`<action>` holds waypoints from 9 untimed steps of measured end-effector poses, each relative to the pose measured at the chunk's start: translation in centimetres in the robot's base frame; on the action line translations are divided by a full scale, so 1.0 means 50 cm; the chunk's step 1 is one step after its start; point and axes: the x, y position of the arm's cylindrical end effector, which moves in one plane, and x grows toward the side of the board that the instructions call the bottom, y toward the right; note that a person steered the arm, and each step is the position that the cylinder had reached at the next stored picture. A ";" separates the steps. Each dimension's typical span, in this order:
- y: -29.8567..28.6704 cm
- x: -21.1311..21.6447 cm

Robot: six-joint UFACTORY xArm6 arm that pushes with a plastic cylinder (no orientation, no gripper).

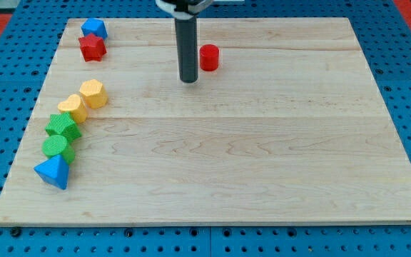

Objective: Slide the red star towards the center

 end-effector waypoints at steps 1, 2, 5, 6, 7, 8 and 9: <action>-0.181 0.001; -0.342 -0.001; -0.490 -0.109; -0.432 -0.155; -0.387 -0.185; -0.183 -0.185; -0.014 -0.185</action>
